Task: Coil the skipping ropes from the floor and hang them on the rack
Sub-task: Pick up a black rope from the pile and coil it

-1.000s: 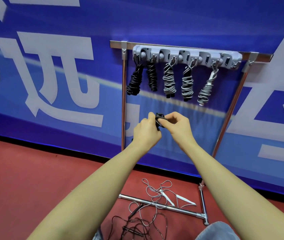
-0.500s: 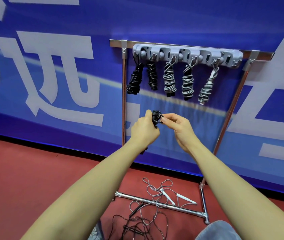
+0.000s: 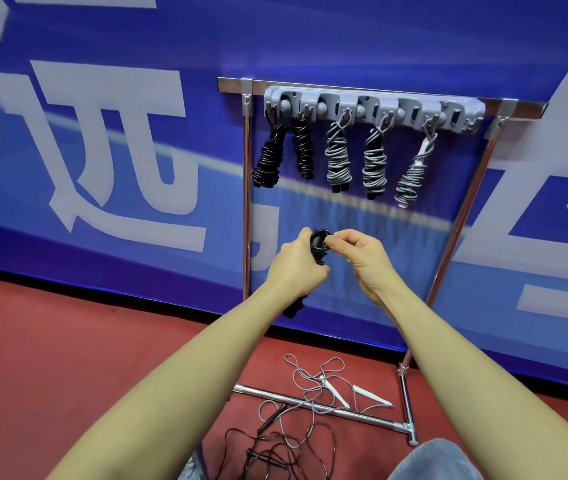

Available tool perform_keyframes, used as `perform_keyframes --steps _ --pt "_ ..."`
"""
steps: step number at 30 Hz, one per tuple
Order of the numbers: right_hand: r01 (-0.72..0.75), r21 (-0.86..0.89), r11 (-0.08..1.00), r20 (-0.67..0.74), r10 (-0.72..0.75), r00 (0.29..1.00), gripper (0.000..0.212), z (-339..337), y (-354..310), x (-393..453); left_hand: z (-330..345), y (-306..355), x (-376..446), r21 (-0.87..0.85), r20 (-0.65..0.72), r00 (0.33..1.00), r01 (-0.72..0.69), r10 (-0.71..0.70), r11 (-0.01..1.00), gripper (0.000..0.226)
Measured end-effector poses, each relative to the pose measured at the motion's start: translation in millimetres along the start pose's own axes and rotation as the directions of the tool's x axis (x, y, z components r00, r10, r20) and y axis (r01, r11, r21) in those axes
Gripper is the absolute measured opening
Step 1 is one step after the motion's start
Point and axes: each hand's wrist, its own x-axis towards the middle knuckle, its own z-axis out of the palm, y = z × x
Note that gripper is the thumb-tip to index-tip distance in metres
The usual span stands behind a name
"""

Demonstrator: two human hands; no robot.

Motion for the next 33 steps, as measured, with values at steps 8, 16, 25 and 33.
perform_keyframes --steps 8,16,25,33 --pt "0.001 0.003 1.000 -0.008 -0.001 1.000 0.017 -3.4 -1.5 2.6 1.5 1.9 -2.3 0.023 -0.025 0.998 -0.059 0.059 0.998 0.029" --pt "0.034 -0.099 0.994 -0.016 -0.036 0.999 0.019 -3.2 -6.3 10.4 7.3 2.6 -1.2 0.159 -0.173 0.985 0.013 0.015 0.987 0.027" --pt "-0.005 -0.164 0.987 -0.011 0.004 1.000 0.013 0.7 -4.5 10.8 5.1 -1.4 4.7 0.316 -0.154 0.988 0.024 0.026 0.948 0.034" --pt "-0.054 -0.299 0.953 -0.091 0.028 0.995 0.009 9.2 -9.8 12.1 0.7 -0.4 4.0 0.486 -0.163 0.980 -0.020 0.113 0.874 0.035"
